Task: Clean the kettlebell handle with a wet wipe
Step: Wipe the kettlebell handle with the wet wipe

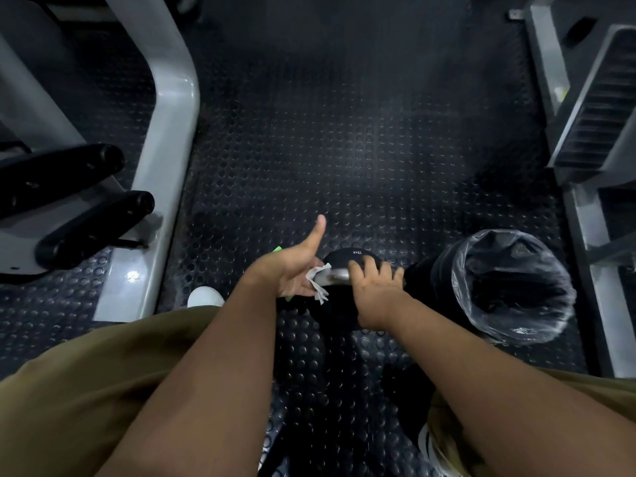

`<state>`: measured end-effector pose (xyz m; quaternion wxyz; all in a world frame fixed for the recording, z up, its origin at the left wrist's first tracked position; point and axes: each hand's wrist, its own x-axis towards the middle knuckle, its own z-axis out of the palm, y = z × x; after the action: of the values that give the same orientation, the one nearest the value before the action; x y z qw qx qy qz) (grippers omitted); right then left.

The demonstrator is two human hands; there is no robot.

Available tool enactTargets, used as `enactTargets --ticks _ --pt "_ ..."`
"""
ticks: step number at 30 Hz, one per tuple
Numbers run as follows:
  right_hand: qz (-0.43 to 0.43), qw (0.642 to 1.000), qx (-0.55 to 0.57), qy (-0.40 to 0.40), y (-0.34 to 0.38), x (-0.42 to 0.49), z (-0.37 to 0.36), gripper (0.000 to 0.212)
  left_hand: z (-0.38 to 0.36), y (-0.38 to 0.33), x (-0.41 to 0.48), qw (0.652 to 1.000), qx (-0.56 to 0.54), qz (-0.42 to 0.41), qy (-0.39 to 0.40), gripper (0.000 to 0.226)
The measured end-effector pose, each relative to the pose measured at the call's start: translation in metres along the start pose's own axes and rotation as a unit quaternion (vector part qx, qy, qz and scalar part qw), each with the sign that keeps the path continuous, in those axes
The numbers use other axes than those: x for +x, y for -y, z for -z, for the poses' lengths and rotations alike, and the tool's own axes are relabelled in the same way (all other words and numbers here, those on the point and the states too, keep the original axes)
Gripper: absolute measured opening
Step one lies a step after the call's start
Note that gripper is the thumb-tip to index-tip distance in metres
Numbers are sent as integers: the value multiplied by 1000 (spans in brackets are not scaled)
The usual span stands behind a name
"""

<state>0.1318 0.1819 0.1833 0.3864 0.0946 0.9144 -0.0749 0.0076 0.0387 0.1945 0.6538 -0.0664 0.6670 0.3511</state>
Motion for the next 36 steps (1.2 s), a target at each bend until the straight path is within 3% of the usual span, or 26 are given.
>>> enactTargets --ticks 4,8,12,17,26,31,36 --pt "-15 1000 -12 20 3 0 4 122 -14 -25 0 998 50 23 -38 159" --pt "-15 999 -24 19 3 0 5 124 -31 -26 11 994 73 26 -70 132" --pt "1 1000 -2 -4 0 2 -1 115 -32 8 38 992 -60 2 -112 101" --pt "13 1000 15 -17 -3 0 -2 109 -17 13 34 985 -151 24 -82 80" --pt "-9 1000 0 13 1 1 4 120 -2 -33 15 994 -93 51 -23 104" --pt "-5 1000 3 16 2 -2 5 118 -32 9 46 982 -172 -6 -73 87" --pt "2 1000 18 14 0 -2 4 114 -29 25 35 974 -221 -20 -47 98"
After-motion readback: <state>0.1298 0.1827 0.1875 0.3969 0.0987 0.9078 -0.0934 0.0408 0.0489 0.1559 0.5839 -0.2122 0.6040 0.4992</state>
